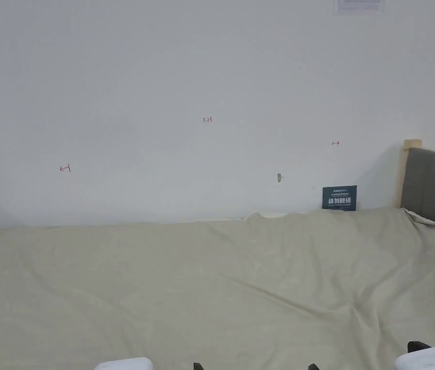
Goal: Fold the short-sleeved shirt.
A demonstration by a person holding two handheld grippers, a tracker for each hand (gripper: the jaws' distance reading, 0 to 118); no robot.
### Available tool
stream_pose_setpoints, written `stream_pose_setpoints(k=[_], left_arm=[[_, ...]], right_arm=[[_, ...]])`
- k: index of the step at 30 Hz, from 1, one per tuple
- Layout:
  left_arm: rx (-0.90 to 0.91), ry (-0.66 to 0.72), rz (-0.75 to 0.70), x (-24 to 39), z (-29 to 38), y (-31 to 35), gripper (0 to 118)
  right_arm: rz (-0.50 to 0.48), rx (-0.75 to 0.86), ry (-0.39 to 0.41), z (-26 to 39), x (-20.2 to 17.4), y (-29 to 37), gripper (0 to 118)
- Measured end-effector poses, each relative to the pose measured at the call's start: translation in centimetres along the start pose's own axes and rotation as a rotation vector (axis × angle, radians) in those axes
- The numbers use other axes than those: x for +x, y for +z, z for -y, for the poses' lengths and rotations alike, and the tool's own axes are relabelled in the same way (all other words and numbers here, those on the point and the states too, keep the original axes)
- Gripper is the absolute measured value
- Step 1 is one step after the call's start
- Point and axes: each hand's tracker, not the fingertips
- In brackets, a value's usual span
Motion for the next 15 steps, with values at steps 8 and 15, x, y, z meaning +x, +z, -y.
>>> stream_pose_setpoints(k=[8, 15], left_arm=[[-0.031, 0.027, -0.036, -0.7, -0.8, -0.5, 118], [-0.086, 0.094, -0.015, -1.4, -0.6, -0.6, 118]], right_arm=[[-0.003, 0.0, 0.009, -0.1, -0.1, -0.1, 118], [-0.007, -0.002, 0.001, -0.2, -0.2, -0.2, 118]])
